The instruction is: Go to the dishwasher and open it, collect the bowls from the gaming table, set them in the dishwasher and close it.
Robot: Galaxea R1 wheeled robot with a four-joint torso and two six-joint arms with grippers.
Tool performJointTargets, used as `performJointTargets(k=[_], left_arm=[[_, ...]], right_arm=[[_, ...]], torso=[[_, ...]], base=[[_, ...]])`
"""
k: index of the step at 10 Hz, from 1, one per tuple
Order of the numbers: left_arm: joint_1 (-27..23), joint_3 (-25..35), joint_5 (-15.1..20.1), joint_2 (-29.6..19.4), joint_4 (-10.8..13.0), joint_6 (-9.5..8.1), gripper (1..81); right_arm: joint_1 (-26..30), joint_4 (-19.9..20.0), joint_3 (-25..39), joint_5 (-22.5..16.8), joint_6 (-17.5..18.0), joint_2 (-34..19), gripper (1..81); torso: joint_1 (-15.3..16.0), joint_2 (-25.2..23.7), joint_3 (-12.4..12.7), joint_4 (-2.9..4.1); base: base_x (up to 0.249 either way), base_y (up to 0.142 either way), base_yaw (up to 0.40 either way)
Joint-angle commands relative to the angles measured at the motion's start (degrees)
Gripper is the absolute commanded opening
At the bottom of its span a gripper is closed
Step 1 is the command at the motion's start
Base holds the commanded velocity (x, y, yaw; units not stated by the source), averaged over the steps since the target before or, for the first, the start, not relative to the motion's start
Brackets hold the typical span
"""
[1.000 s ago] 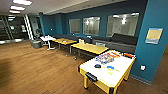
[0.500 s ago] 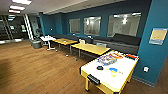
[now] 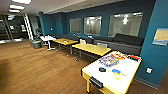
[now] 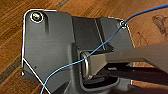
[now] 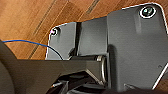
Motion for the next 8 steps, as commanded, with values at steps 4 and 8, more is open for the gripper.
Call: performJointTargets(k=[4,8], left_arm=[[-2.0,0.5,2.5,0.0,0.2,0.08,81.1],[-1.9,0.5,2.6,0.1,0.2,0.08,81.1]], right_arm=[[2.6,0.5,0.7,-2.5,0.1,-0.5,81.1],[2.6,0.5,0.6,-2.5,0.1,-0.4,81.1]], torso=[[0.0,0.0,0.0,0.0],[0.0,0.0,0.0,0.0]], base=[[0.137,0.016,0.0],[0.138,0.071,0.0]])
